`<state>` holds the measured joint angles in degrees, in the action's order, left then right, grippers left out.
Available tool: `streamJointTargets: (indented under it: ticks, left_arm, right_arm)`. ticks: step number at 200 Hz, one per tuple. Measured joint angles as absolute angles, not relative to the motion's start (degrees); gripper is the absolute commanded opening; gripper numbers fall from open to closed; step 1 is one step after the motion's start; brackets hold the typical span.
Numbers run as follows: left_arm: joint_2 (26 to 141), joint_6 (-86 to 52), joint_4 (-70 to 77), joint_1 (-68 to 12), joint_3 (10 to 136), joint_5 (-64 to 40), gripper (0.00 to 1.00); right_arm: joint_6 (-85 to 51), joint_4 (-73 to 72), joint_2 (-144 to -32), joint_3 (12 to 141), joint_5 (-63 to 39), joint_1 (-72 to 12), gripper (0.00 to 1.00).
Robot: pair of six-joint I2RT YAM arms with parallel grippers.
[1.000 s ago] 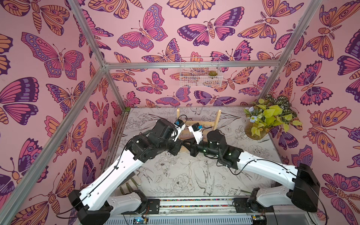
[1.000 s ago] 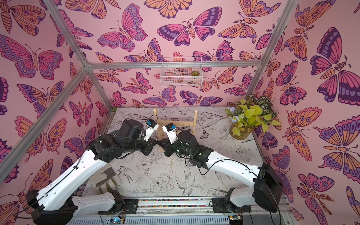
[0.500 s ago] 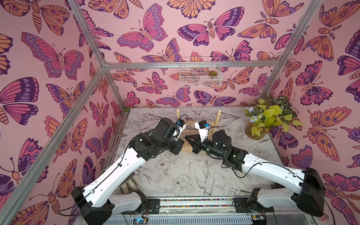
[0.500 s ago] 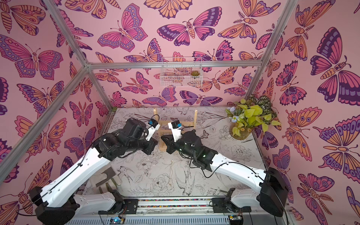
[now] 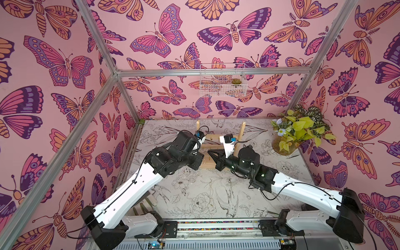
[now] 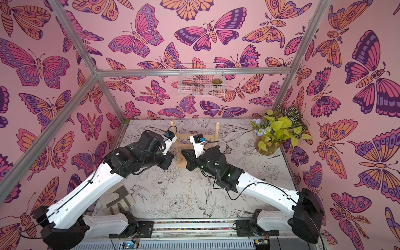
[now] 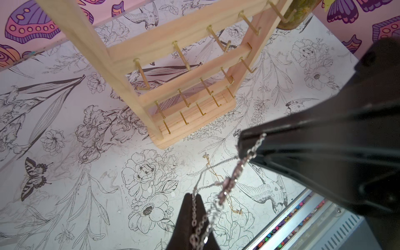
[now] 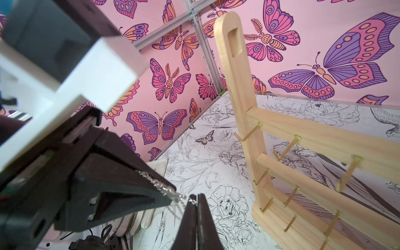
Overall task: Hang the necklace on the jewelry display stand
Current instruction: Pick up the necklace from the center of the board, then hang the necklace on the stand.
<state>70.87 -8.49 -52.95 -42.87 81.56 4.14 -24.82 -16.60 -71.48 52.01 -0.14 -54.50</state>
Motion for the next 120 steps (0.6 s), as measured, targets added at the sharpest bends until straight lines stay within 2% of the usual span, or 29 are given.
streamJointTargets:
  ticks: [120]
  left_arm:
    - [76.3,-8.3,-52.3,-43.2,85.6,10.6,0.00]
  right_arm:
    - [-20.5,-17.4,-70.6,53.6,3.1,-55.2,0.06]
